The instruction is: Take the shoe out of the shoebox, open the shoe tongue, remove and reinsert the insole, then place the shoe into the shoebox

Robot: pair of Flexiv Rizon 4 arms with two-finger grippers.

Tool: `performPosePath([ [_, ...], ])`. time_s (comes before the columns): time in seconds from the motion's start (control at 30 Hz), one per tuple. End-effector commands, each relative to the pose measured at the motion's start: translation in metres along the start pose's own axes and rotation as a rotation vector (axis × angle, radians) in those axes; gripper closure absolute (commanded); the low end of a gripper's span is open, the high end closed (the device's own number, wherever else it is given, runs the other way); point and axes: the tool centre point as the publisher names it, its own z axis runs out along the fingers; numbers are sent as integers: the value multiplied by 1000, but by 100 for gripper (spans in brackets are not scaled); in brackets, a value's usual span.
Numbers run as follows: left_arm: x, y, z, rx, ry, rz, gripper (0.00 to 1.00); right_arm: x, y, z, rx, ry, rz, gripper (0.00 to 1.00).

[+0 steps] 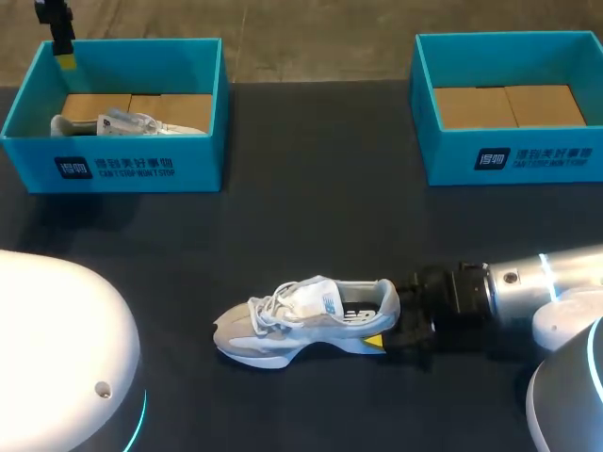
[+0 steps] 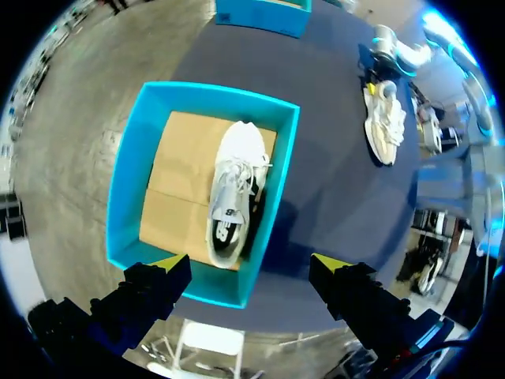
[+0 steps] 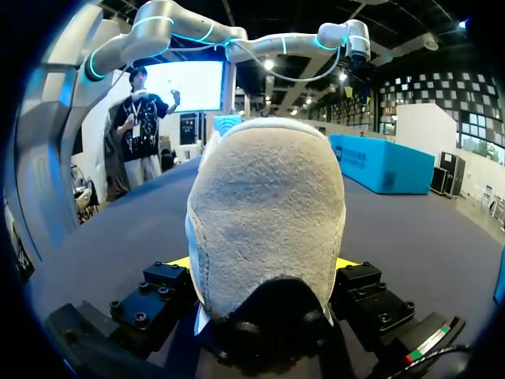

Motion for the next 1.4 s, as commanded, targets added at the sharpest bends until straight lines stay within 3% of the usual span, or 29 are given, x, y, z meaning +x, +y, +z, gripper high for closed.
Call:
performPosePath([
  [0.03,22,-6,7,5,-35,-91,0,0,0,2,4,0,1,100],
  [0.4,29,-9,8,10,-22,-162,0,0,0,2,4,0,1,100],
  [0.47,91,-20,17,58,19,-493,0,0,0,2,4,0,1,100],
  [1.0,116,-32,27,30,-21,-658,0,0,0,2,4,0,1,100],
  [1.3,152,-52,42,-20,86,-706,0,0,0,2,4,0,1,100],
  [1.4,169,-60,45,-48,44,-618,0,0,0,2,4,0,1,100],
])
